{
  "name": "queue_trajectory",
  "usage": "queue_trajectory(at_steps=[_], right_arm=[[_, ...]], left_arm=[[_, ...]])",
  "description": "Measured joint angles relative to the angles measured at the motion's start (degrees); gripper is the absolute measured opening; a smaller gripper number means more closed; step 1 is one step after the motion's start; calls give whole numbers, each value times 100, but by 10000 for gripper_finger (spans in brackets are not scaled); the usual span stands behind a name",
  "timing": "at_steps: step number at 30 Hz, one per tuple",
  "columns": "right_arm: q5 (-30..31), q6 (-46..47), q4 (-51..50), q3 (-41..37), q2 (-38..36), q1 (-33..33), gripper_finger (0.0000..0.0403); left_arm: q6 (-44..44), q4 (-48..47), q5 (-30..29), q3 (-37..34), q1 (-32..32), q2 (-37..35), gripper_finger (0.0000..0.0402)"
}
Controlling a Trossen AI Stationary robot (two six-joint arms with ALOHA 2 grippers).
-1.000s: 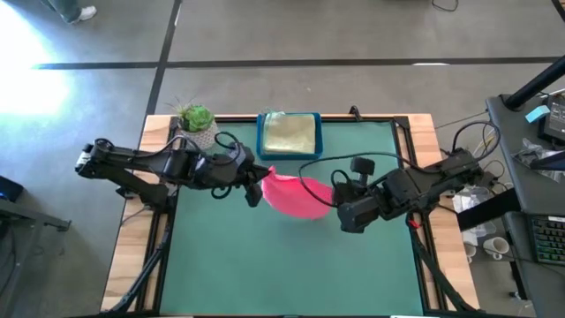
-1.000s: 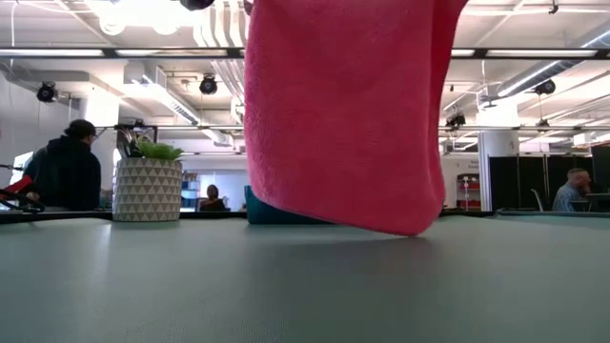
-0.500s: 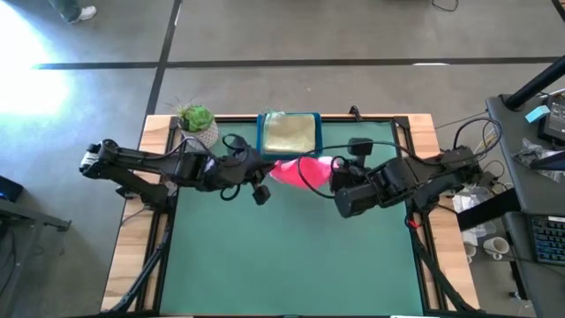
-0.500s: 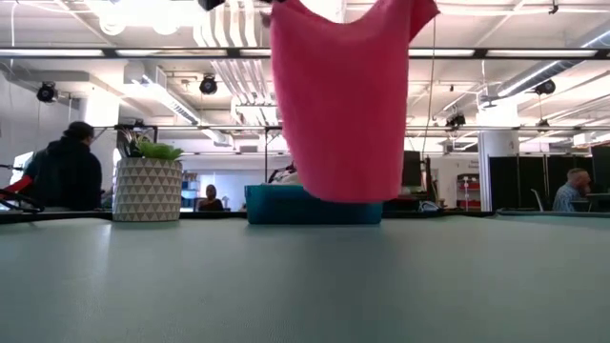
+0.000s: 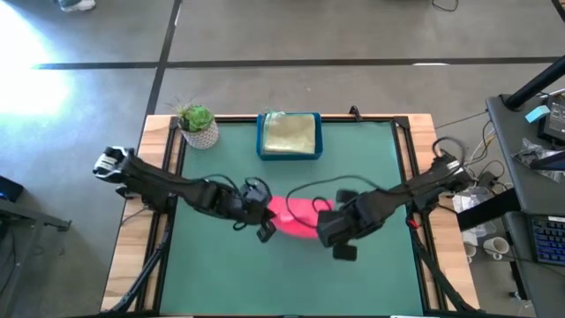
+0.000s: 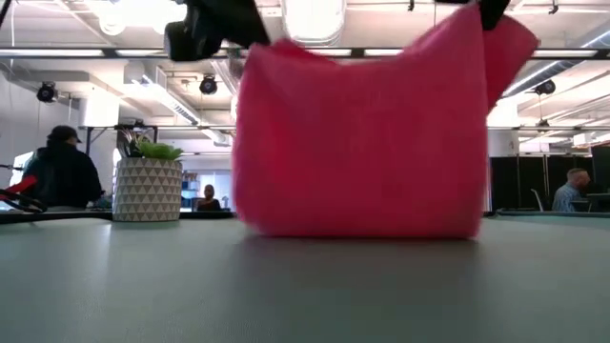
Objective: Fold microfiber towels
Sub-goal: Fold the pink microfiber cloth
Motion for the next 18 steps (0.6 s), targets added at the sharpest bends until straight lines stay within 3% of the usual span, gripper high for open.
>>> queue_trajectory(at_steps=[9, 18], right_arm=[[175, -3, 489, -753, 444, 28, 8], [-435, 217, 820, -1312, 461, 57, 8]], left_arm=[[-48, -7, 132, -10, -28, 843, 0], [-43, -588, -317, -10, -3, 594, 0]])
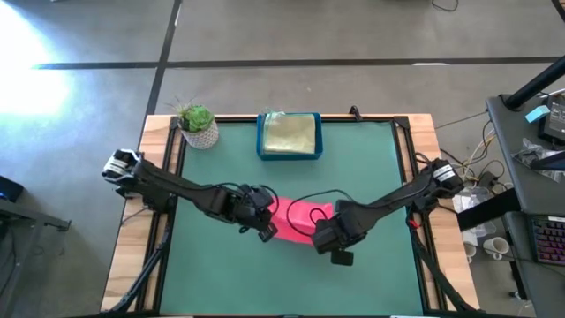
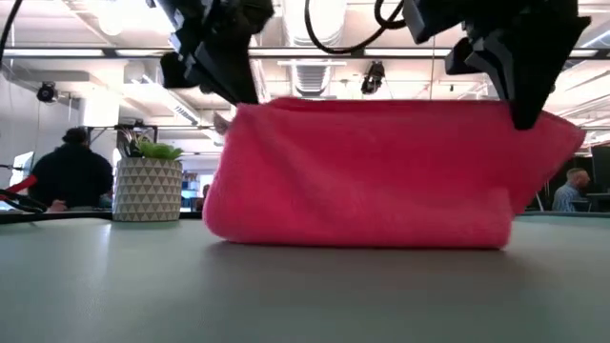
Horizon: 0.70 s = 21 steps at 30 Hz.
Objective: Fold microfiber towels
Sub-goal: Fold the pink microfiber cloth
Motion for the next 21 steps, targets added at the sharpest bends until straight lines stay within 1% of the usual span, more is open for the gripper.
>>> queue_trajectory(at_steps=[4, 8, 11, 16, 21], right_arm=[[192, -4, -32, 172, -112, -9, 8], [500, 2, -105, 545, -332, -37, 8], [755, -4, -148, 924, -501, -50, 8], [1322, -29, -405, 1571, -712, -78, 8], [1445, -266, -611, 2176, -786, -105, 8]], left_arm=[[5, -410, -335, 2, 67, -336, 0], [59, -474, -741, 2, 78, -765, 0], [300, -469, -922, 2, 78, -1053, 0], [689, -480, -1514, 2, 89, -1571, 0], [1210, -453, -2065, 119, 93, -2029, 0]])
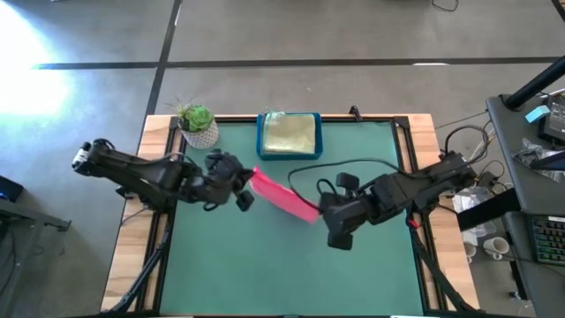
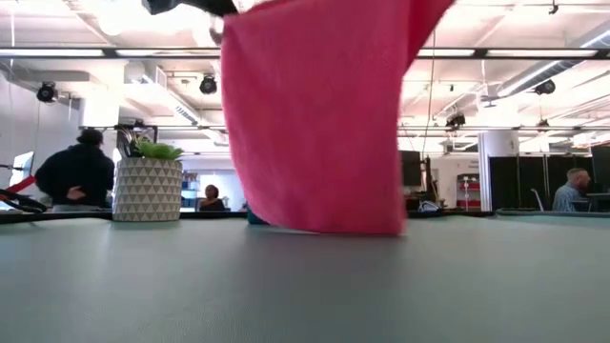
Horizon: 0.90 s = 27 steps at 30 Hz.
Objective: Fold microfiber towels
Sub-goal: Fold the pink microfiber cloth
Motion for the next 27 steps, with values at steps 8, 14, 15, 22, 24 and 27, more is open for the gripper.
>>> queue_trajectory(at_steps=[8, 14, 15, 22, 24, 27], right_arm=[[277, -41, -38, 381, 21, 1, 8], [299, 238, 1, 36, 60, -4, 8], [310, 298, 6, -11, 72, -4, 8], [317, 713, 83, -326, 87, -4, 9], [301, 752, 127, -337, 87, -2, 9], [290, 785, 184, -337, 87, 2, 9]], left_arm=[[1756, 820, -428, 498, 0, -299, 0], [2624, 1029, -446, 915, 0, -149, 0], [2726, 1012, -448, 971, 2, -104, 0], [3269, 1031, -551, 1263, 11, 137, 0], [3390, 1034, -575, 1343, 17, 207, 0], [3490, 1039, -599, 1442, 27, 272, 0]])
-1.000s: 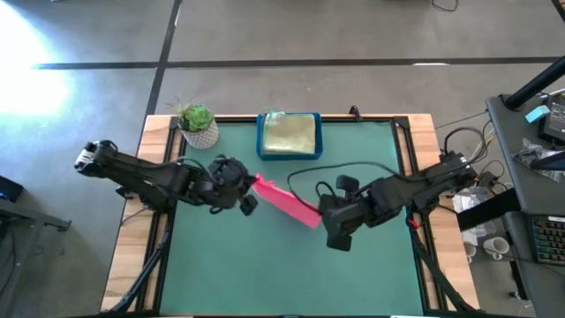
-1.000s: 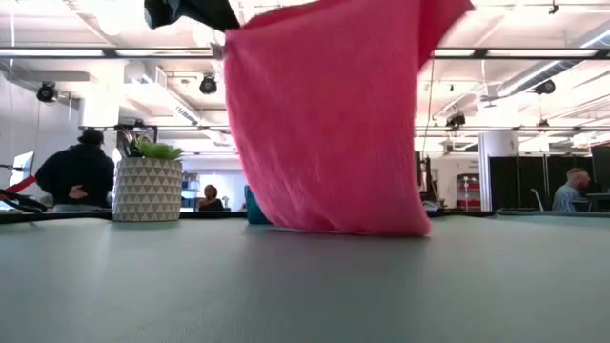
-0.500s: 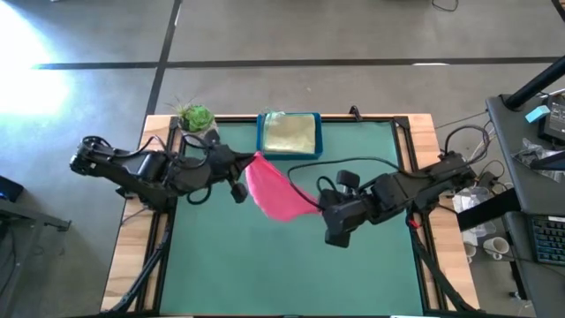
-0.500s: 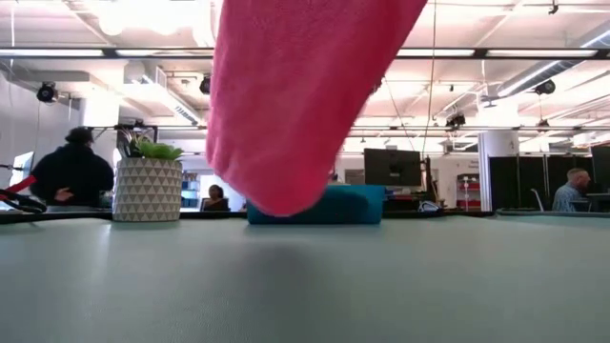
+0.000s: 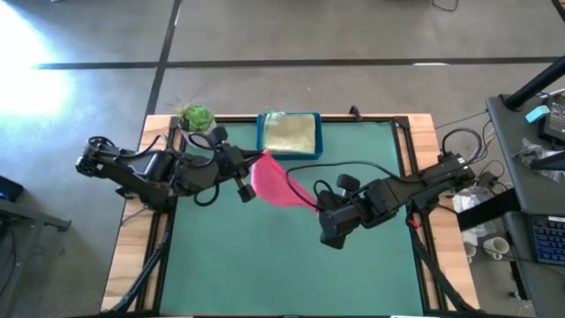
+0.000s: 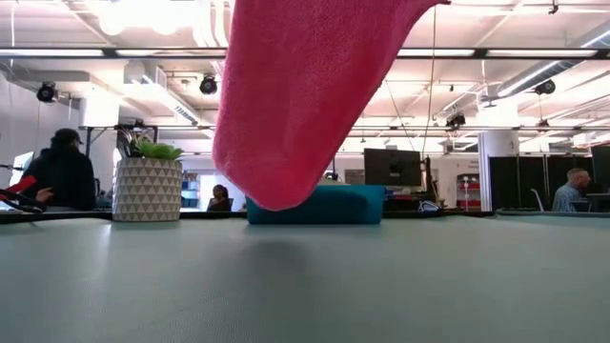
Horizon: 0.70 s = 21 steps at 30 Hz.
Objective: Fold microfiber towels
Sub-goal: Fold the pink microfiber cloth
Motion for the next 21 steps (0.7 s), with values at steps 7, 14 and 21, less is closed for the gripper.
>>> queue_trajectory(at_steps=[7, 14, 21], right_arm=[[2, 112, 0, -2, 0, -2, 9], [-7, 135, -5, -2, 0, -30, 9], [-13, 135, -4, -4, 0, -50, 9]], left_arm=[[237, -2, -256, 95, 22, 14, 0], [291, 3, -278, 229, 22, -26, 0], [375, 1, -286, 233, 22, -19, 0]])
